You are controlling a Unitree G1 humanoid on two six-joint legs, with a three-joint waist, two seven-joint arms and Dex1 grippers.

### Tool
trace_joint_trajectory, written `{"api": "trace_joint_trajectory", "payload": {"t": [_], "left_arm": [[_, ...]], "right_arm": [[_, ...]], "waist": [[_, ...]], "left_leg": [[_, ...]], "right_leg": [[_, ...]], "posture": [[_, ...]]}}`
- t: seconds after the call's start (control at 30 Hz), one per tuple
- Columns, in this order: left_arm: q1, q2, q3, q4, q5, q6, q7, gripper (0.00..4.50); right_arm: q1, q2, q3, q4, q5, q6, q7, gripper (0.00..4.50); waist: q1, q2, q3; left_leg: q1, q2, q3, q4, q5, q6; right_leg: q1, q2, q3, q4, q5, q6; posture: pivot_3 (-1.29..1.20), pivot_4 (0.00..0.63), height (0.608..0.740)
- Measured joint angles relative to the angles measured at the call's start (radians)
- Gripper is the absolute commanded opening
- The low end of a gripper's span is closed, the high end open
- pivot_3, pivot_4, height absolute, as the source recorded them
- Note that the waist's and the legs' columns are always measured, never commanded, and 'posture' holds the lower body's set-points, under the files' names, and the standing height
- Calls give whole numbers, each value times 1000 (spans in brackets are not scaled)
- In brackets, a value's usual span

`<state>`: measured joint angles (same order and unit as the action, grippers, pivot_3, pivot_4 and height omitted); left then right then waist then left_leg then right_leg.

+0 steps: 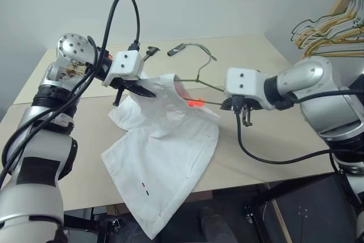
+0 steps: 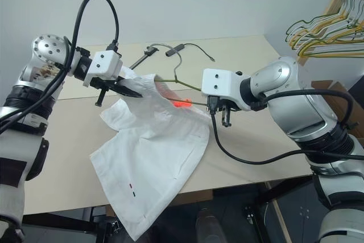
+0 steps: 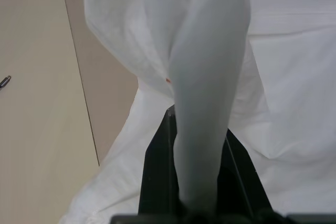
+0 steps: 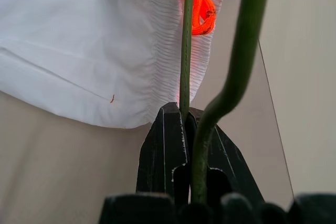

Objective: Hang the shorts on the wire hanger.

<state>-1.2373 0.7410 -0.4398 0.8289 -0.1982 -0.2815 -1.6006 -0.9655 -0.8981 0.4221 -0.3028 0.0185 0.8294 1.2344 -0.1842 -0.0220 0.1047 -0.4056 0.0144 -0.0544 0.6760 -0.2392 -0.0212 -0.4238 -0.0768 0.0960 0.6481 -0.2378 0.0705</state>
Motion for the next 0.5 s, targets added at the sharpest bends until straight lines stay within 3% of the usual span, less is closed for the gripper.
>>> {"api": "trace_joint_trajectory", "payload": {"t": [0.13, 0.23, 0.5], "left_arm": [[11, -9, 29, 0, 1, 12, 0, 17], [30, -12, 47, -3, 1, 37, 0, 0], [85, -28, 102, -58, -3, 125, -5, 0]], "right_arm": [[-1, -1, 6, 0, -13, -9, -6, 0], [11, -2, 3, 0, -18, -46, -24, 770], [117, -66, -81, 45, -9, -54, -65, 3514]], "waist": [[0, 0, 0], [-1, 0, 0], [2, 0, 0]], "left_leg": [[0, 0, 0, 0, 0, 0], [0, 0, 0, 0, 0, 0], [0, 0, 0, 1, 0, 0]], "right_leg": [[0, 0, 0, 0, 0, 0], [0, 0, 0, 0, 0, 0], [1, 0, 0, 0, 0, 0]], "posture": [[-127, 24, 740], [-141, 35, 740], [-131, 46, 740]]}}
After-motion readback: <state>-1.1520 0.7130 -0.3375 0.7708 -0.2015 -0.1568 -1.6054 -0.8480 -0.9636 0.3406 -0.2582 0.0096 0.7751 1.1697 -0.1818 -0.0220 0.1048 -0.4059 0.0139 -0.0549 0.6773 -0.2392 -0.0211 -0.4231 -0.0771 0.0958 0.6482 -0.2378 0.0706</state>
